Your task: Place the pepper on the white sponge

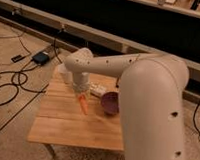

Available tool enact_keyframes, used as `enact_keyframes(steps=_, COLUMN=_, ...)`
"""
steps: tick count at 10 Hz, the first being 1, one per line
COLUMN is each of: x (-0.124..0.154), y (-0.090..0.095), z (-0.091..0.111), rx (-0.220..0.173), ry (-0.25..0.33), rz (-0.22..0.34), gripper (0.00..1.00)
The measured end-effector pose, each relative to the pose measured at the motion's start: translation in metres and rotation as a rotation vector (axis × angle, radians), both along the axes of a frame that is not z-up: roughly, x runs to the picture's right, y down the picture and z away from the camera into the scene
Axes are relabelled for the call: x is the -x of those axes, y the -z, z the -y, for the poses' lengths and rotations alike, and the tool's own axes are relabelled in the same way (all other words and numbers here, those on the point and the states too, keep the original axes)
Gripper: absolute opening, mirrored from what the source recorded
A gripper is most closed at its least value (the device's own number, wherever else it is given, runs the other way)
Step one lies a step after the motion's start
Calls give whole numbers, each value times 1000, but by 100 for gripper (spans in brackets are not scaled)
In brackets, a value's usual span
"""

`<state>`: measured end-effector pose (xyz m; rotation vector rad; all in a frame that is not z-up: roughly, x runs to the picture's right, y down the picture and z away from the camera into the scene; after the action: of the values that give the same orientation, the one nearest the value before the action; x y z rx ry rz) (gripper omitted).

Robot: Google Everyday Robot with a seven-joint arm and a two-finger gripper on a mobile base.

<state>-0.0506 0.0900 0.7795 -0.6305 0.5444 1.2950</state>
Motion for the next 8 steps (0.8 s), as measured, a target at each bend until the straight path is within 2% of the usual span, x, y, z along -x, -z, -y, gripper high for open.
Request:
enact_keyframes(steps=2, x=-34, y=14, z=0, rx=-5, ry=-44, rz=-88, gripper=0)
enact_keyframes(steps=5, x=-69, y=31, z=-6, rx=-11, ry=-133, rz=-185, gripper=0)
enact_keyframes(steps=8, x=-112, y=51, z=-27, rx=-5, ry=-233, rz=-296, gripper=0)
